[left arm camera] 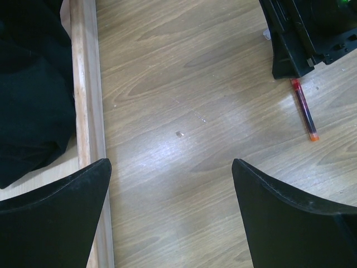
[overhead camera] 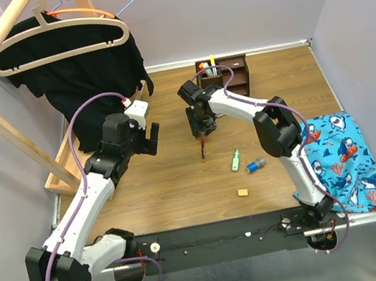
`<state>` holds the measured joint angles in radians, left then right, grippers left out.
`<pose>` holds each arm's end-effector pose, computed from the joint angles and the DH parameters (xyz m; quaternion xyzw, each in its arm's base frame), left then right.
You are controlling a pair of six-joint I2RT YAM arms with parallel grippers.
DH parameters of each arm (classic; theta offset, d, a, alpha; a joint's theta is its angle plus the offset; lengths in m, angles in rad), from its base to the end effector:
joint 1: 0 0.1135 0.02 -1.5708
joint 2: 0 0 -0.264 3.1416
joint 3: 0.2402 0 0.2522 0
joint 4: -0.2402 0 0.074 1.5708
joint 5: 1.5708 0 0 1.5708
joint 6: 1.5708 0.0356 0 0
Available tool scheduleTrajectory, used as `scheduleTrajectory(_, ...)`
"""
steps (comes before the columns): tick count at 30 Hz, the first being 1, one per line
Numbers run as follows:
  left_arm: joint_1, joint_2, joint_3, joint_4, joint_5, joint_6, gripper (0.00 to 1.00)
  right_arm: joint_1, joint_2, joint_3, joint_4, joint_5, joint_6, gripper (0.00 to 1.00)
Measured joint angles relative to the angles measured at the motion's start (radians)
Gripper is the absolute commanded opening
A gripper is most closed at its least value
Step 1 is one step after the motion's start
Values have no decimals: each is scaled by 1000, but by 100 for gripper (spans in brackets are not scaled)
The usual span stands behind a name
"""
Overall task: Sort the stationery into containers
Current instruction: Pick up the pen from the center of the board, then place the pen in the storage box.
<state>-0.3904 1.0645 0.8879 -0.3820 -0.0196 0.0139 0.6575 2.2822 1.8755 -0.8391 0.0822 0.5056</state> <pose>0.2191 -0.0894 0.3023 0.1710 0.8577 -0.0823 0.4778 0.3786 0.2886 0.1679 -0.0682 0.9837 0.0549 0.1574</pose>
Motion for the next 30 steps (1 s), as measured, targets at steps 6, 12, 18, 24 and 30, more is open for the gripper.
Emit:
scheduleTrajectory(6, 0, 0, 0, 11, 0, 0, 99, 3, 2, 0, 0, 19, 8, 42)
scheduleTrajectory(12, 0, 2, 0, 19, 0, 0, 99, 3, 6, 0, -2, 26, 8, 11)
scheduleTrajectory(18, 0, 12, 2, 20, 0, 0, 99, 2, 8, 6, 1, 8, -4, 1)
scheduleTrajectory(24, 10, 42, 39, 14, 3, 13, 99, 2, 5, 51, 15, -26, -54, 1)
scheduleTrajectory(30, 57, 69, 106, 19, 60, 34, 99, -9, -223, -36, 282, -51, -196, 1)
